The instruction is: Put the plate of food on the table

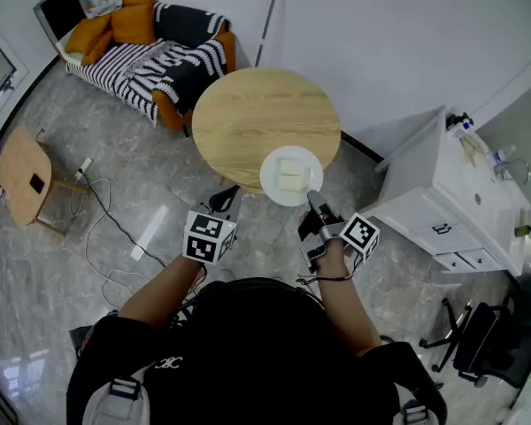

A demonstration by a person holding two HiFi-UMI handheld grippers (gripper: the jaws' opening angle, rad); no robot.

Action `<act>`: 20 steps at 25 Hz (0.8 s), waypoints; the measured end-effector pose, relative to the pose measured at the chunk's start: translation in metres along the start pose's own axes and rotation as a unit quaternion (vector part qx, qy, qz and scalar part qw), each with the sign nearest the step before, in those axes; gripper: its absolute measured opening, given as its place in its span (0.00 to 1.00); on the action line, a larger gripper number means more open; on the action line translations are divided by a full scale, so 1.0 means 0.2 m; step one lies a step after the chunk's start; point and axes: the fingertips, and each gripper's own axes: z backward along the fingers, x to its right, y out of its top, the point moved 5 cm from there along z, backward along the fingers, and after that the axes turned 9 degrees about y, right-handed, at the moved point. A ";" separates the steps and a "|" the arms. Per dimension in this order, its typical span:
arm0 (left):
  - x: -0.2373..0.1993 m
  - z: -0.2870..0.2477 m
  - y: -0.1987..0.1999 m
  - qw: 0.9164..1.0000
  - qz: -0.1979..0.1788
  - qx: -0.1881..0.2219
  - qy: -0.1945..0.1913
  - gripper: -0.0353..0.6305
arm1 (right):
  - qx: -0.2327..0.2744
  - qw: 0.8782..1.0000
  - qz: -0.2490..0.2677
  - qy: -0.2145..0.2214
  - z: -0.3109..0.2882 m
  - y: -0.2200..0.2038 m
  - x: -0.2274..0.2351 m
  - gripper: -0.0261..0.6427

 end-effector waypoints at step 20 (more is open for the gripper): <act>-0.08 0.01 -0.03 1.000 0.005 -0.001 -0.014 0.06 | 0.009 1.000 -0.004 -0.016 -0.01 -0.09 0.01 0.07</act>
